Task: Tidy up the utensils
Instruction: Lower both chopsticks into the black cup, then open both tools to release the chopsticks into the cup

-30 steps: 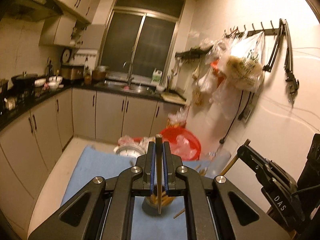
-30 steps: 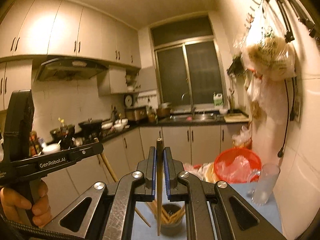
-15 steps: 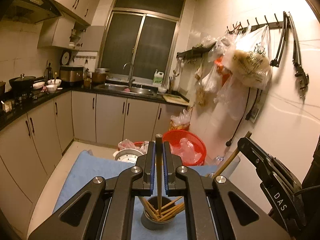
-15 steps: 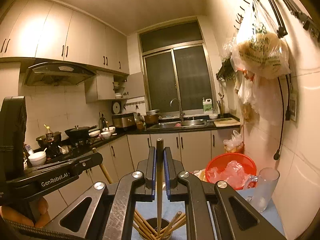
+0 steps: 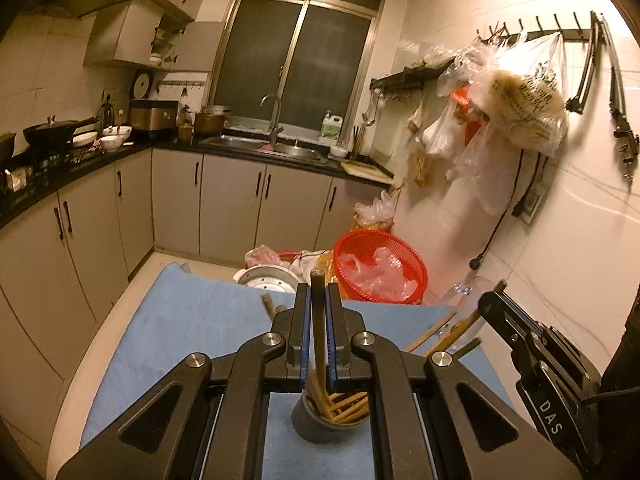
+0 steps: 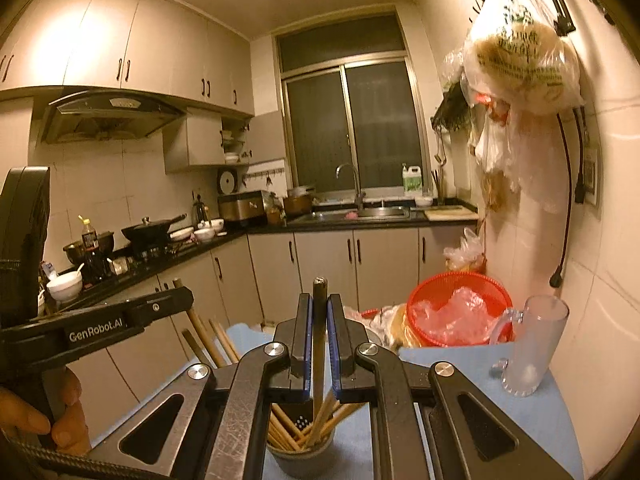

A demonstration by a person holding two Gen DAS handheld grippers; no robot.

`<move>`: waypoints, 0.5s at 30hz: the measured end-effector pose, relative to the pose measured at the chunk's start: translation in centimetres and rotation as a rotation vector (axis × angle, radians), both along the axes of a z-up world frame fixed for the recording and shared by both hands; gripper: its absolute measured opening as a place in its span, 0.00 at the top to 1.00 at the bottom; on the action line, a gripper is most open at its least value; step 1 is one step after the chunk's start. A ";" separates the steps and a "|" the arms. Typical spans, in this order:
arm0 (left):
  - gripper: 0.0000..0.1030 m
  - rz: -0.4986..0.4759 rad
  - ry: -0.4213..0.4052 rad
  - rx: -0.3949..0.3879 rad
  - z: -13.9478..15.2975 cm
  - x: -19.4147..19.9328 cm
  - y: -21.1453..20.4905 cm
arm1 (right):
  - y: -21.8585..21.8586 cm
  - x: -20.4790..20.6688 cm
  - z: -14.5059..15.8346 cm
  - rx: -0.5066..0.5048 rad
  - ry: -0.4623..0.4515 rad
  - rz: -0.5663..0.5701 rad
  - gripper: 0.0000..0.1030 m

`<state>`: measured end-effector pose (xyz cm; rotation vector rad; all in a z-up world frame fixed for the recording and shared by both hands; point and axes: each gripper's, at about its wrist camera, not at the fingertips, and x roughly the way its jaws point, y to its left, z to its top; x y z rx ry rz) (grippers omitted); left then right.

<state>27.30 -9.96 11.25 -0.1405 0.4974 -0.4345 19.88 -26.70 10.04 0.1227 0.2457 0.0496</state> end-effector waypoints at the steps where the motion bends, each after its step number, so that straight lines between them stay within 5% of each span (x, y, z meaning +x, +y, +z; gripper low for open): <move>1: 0.94 0.001 0.009 -0.002 -0.3 0.2 0.1 | 0.0 0.1 -0.3 0.001 0.008 0.001 0.93; 15: 0.94 0.020 0.033 0.004 -1.8 0.6 0.3 | -0.6 1.0 -2.9 0.020 0.093 0.007 0.93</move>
